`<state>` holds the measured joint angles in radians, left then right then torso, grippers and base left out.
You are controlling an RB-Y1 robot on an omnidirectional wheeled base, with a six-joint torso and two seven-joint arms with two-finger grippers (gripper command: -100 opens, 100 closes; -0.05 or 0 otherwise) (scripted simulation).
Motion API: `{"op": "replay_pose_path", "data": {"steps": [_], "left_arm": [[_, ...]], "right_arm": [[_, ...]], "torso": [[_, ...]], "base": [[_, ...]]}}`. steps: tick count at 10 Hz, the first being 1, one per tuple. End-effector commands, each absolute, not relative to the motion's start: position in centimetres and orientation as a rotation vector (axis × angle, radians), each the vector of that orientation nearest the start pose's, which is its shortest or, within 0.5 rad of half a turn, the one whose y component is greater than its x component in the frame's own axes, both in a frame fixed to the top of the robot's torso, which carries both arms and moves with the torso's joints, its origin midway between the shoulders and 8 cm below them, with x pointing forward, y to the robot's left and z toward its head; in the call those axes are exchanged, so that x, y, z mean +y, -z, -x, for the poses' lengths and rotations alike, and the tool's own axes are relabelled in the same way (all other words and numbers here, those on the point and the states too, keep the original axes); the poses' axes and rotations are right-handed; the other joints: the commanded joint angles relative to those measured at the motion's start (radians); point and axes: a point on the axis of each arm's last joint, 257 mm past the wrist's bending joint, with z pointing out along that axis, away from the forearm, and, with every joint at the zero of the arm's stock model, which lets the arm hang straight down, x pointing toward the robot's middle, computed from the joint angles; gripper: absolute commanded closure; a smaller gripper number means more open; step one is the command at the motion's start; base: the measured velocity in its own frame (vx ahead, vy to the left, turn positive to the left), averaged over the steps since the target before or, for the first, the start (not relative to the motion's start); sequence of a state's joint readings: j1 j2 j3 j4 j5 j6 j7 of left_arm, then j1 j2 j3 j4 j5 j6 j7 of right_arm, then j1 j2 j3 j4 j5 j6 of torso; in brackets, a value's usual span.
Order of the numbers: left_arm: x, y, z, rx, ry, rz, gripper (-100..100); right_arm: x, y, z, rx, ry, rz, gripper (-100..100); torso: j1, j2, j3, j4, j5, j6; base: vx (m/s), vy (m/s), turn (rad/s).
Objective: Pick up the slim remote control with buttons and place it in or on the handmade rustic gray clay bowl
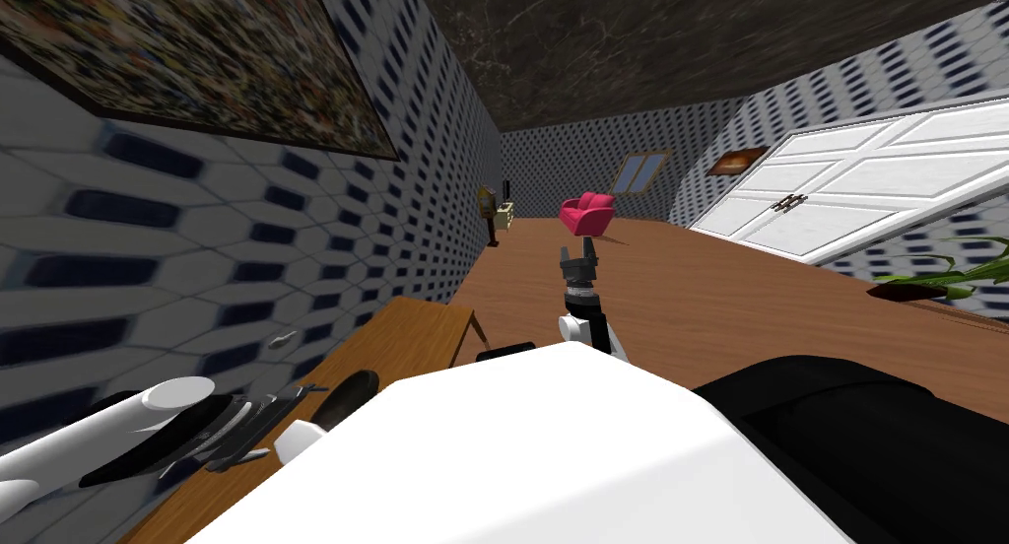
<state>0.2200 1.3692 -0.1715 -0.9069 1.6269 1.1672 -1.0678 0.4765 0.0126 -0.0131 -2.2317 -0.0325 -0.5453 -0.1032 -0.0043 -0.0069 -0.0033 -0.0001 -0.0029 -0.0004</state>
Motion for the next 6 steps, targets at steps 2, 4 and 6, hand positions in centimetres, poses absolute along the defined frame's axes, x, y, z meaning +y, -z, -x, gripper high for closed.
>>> {"op": "replay_pose_path", "data": {"steps": [2,4,6], "left_arm": [[67.77,34.15,-13.94,2.557,-0.038,1.852,0],[67.77,34.15,-13.95,2.557,-0.038,1.852,0],[67.77,34.14,-13.95,2.557,-0.038,1.851,0]], "right_arm": [[-28.73,-1.95,-34.56,0.536,-1.417,-0.708,0],[-28.73,-1.95,-34.57,0.536,-1.417,-0.708,0],[-28.73,-1.95,-34.57,0.536,-1.417,-0.708,0]], "torso": [[0.001,0.003,0.002,0.001,0.000,0.000],[0.002,0.005,0.003,0.001,0.001,0.000],[0.002,0.005,0.003,0.001,0.001,0.000]], "base": [[0.007,-0.004,-0.003],[0.000,0.000,0.000],[0.000,0.000,0.000]]}}
